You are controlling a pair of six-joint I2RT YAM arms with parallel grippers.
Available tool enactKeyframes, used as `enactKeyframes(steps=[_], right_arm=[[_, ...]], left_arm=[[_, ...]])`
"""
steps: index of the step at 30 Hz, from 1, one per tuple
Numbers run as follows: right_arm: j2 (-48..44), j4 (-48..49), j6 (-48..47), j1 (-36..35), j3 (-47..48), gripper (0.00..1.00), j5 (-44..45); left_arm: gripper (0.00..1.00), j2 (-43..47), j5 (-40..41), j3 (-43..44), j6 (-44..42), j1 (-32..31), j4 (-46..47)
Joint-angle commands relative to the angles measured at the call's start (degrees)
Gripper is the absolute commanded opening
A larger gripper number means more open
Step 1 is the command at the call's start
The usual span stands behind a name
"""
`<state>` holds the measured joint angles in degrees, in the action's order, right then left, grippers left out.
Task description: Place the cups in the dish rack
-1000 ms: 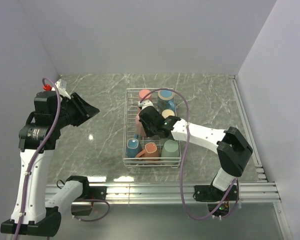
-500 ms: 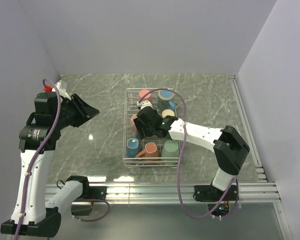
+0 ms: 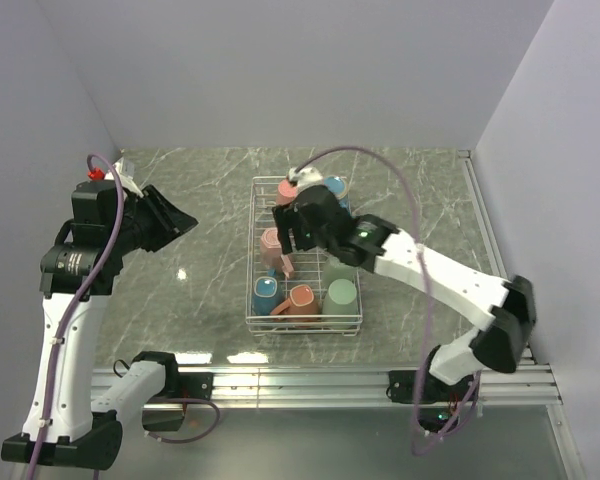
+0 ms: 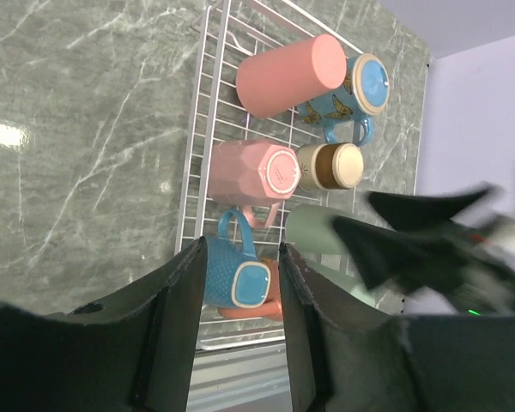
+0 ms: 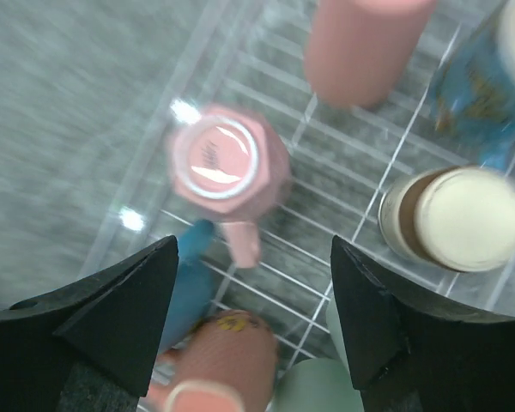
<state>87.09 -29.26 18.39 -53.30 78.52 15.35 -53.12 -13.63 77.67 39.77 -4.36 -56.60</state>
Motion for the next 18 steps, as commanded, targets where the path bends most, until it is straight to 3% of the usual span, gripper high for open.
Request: enactKeyframes(steps=[1, 9, 18], right_arm=[[-9.99, -1.59, -0.02, -0.4, 6.02, 0.79, -0.94], [-32.22, -4.75, -1.34, -0.32, -0.28, 0.83, 1.26], [-53.57, -7.22, 10.34, -0.4, -16.99, 0.91, 0.39]], left_arm=[[0.44, -0.31, 1.58, 2.84, -1.45, 0.14, 1.4], [0.45, -2.33, 5.01, 4.86, -2.68, 0.14, 2.54], [0.54, -0.06, 8.0, -3.2, -2.68, 0.14, 9.3]])
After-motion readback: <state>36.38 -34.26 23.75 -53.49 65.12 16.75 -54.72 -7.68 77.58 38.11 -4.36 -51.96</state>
